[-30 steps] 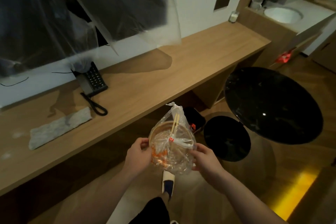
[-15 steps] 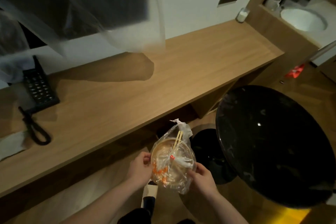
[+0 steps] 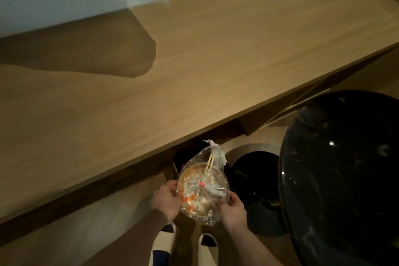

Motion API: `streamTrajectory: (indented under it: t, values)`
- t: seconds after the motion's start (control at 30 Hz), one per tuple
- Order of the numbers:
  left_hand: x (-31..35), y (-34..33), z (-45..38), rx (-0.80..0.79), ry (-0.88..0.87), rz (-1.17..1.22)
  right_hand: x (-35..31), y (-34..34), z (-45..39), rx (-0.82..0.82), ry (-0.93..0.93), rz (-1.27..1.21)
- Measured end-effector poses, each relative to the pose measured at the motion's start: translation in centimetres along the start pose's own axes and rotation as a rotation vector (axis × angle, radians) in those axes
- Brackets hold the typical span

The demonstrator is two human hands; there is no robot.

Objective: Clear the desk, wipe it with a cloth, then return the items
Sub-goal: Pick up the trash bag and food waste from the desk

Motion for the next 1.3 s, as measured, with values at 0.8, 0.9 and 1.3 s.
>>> streamTrajectory:
  t: [0.8,0.9,1.3]
  values:
    - [-3.2,-2.7,-12.1,-0.041,0.018,-0.392,-2.9,-4.7,-13.5,-0.01,0.074,0.412]
    - [-2.1,-0.9,-6.5,-0.039,0.039,-0.507,-4.2,-4.7,-8.2,-0.042,0.144,0.546]
    - [2.3,10.0,25.4,0.205,-0.036,-0.549,-12.5,-7.8,19.1,-0.28,0.515,1.05]
Point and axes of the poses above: each hand's wrist, its own z-axis away from the middle knuckle, its own y-axis out of the back of the hand, x = y × z, the point moved 10 cm from there along -z, towards the middle knuckle, and after that the axes turned 7 degrees about -x, right-handed, at the moved point
